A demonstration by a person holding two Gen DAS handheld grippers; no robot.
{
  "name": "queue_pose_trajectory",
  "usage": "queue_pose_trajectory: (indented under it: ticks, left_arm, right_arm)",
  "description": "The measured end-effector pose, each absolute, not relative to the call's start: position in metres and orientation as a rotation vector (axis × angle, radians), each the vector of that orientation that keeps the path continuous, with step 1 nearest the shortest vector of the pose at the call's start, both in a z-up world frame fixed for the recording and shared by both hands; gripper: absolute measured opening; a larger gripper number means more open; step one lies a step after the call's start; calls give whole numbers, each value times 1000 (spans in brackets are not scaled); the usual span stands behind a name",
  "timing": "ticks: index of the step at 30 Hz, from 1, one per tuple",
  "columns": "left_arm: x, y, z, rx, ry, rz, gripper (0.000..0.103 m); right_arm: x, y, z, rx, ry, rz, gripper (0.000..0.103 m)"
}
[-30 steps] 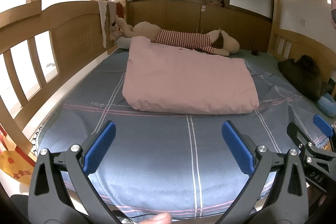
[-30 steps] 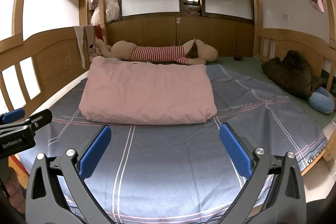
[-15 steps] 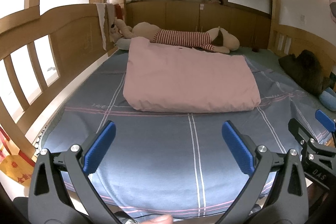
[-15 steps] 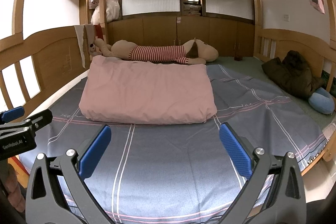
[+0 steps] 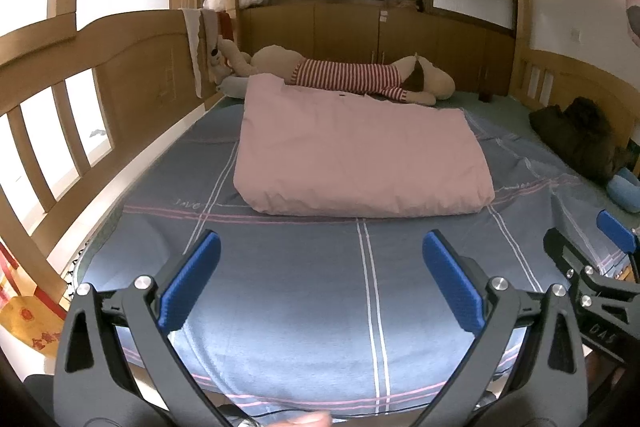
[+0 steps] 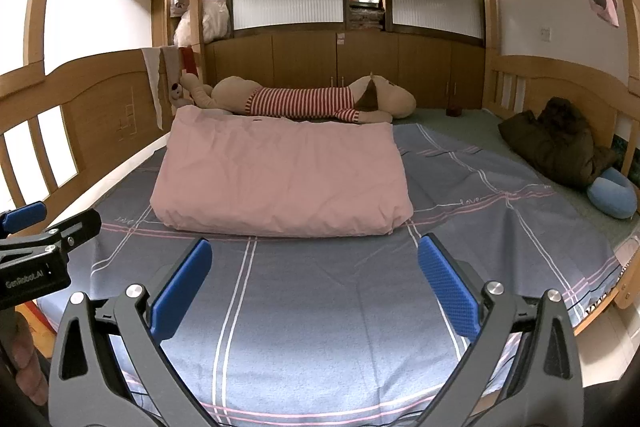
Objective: Fold large clothes
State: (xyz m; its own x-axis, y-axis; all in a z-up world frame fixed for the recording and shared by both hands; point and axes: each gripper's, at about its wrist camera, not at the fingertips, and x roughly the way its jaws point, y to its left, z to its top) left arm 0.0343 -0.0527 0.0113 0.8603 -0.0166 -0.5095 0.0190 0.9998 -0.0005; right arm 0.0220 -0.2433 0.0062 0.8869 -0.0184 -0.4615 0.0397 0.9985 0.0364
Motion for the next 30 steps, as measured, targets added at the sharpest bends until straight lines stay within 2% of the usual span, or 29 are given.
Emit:
queue_pose_trajectory:
  ticks: [30]
  left_arm:
    - [30, -54, 10, -27, 541, -45, 101]
  right_arm:
    - [24, -241, 5, 40, 496, -15, 102]
